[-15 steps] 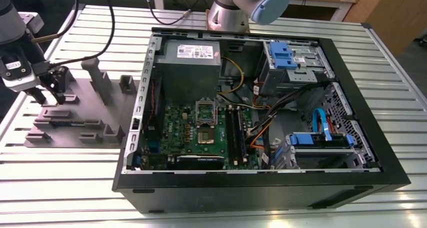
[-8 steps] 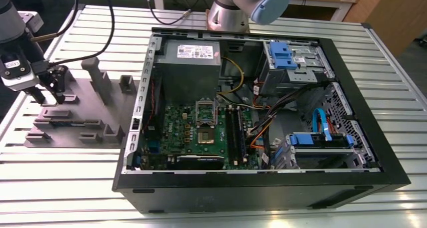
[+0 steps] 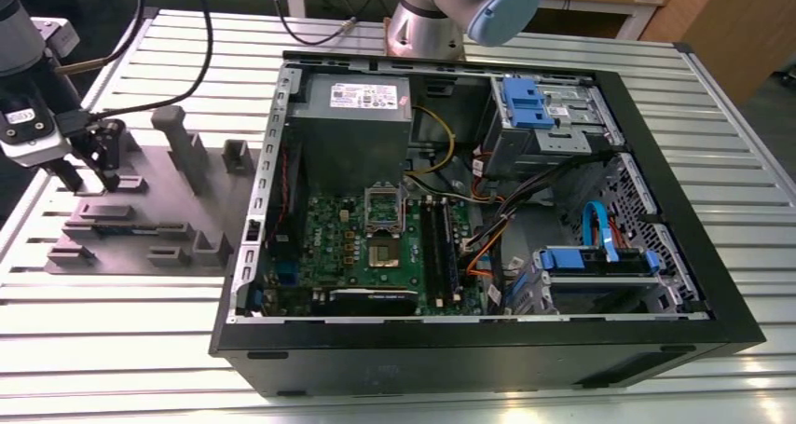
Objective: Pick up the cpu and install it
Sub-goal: 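Pick up the cpu and move it towards the insertion slot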
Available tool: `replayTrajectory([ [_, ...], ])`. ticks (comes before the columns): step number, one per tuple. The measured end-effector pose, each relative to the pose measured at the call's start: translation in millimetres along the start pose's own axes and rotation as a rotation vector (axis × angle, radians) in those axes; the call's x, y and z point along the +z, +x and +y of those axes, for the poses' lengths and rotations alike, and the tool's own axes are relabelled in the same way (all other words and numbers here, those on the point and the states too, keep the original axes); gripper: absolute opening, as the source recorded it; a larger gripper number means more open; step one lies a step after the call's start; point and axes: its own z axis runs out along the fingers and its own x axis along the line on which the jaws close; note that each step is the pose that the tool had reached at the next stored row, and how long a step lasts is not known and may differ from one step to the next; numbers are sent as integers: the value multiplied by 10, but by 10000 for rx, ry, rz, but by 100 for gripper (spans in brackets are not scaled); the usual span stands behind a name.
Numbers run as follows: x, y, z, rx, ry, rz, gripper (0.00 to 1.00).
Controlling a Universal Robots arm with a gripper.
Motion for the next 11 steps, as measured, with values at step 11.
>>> replayTrajectory([
  [11, -115, -1, -7, 0, 16, 0, 47],
])
